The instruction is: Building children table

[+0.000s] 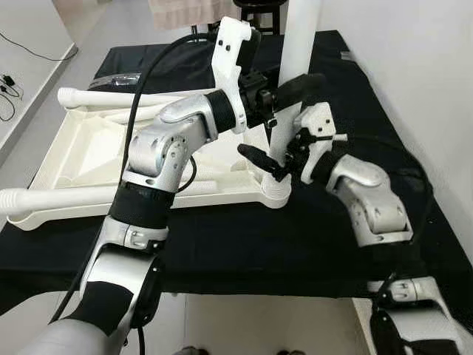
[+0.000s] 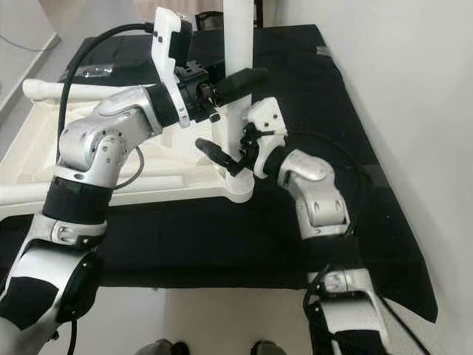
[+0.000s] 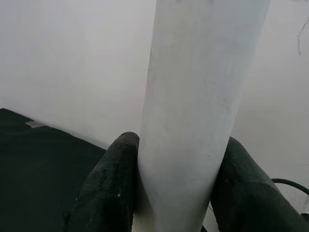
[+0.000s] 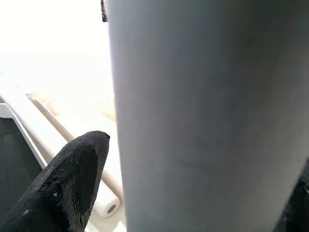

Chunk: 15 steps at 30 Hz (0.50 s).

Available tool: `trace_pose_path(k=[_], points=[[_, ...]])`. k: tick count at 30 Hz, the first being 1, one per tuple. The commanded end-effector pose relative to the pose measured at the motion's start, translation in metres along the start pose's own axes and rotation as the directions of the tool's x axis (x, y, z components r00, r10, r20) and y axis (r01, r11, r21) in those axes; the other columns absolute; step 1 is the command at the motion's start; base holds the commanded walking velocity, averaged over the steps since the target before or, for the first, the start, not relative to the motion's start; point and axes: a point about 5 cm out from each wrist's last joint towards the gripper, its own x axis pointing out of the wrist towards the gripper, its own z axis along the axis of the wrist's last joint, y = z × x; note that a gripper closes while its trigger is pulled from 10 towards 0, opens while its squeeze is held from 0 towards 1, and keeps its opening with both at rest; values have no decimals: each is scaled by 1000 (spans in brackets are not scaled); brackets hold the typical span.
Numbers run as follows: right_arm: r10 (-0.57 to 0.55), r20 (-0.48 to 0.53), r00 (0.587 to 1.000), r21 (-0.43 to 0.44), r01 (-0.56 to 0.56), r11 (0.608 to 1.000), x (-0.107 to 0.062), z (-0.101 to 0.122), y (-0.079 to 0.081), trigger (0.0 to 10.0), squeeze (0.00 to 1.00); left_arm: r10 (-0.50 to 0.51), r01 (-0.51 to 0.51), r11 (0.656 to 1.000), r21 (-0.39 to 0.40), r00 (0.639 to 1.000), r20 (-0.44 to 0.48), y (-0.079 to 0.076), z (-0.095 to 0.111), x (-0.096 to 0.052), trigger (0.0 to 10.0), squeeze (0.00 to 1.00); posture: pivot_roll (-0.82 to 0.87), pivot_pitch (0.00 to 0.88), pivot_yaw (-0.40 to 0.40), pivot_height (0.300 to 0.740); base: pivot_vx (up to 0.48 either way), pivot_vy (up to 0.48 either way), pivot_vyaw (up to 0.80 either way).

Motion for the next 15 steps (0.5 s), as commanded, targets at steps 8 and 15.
trace_pose_path(k=[8,15], points=[[186,4,983,-16,-185,983,12,3,-1,0,0,-75,74,997,-28,997,-28,-10,-9,6,0,0,42,134,36,740,0,0,0],[208,-7,978,-15,-208,978,14,-3,-4,0,0,-75,74,997,-22,997,-27,-9,-8,4,0,0,43,134,38,740,0,0,0]])
